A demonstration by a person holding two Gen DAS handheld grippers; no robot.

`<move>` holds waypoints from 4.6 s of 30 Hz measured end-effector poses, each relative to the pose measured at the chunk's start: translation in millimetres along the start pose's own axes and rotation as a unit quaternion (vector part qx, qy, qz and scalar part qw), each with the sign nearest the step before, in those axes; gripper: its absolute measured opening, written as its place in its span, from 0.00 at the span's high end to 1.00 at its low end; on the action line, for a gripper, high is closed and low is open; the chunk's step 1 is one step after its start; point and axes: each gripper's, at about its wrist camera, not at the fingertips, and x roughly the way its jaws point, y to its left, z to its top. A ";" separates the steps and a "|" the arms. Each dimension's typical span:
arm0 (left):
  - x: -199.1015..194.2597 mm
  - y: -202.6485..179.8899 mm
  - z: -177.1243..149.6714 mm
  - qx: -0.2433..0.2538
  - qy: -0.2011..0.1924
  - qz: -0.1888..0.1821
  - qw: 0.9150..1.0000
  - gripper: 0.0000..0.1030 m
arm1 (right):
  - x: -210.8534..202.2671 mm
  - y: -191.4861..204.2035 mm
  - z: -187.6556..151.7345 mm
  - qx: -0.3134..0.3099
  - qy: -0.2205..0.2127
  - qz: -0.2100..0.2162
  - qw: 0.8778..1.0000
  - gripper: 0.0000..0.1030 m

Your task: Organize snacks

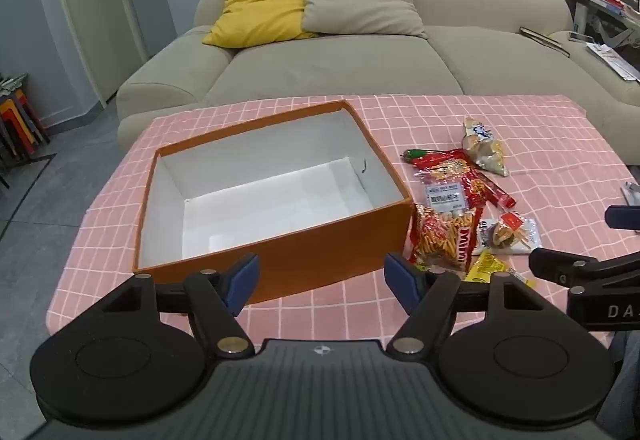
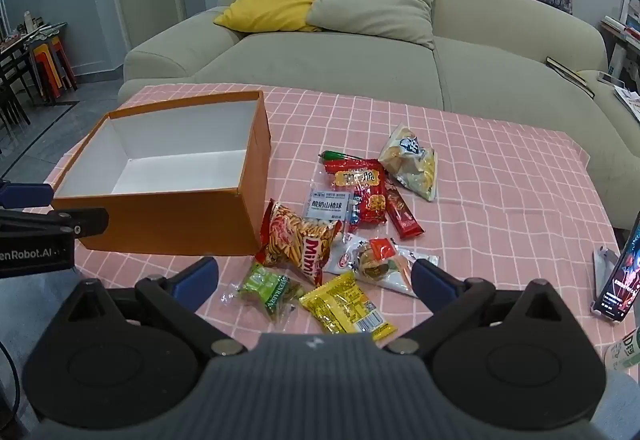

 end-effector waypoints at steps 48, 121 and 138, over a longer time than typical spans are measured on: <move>3.7 -1.8 -3.1 -0.002 0.015 -0.015 1.000 0.22 | 2.1 0.0 -0.2 -0.002 0.010 -0.005 1.000 0.04; 54.3 -33.8 -0.8 0.005 0.086 -0.132 0.988 0.25 | 63.5 -31.3 -39.7 -0.031 0.041 0.000 0.999 0.17; 137.9 -60.4 -10.7 -0.035 0.158 -0.161 0.974 0.25 | 129.9 -41.1 -52.6 -0.077 0.088 0.030 0.993 0.15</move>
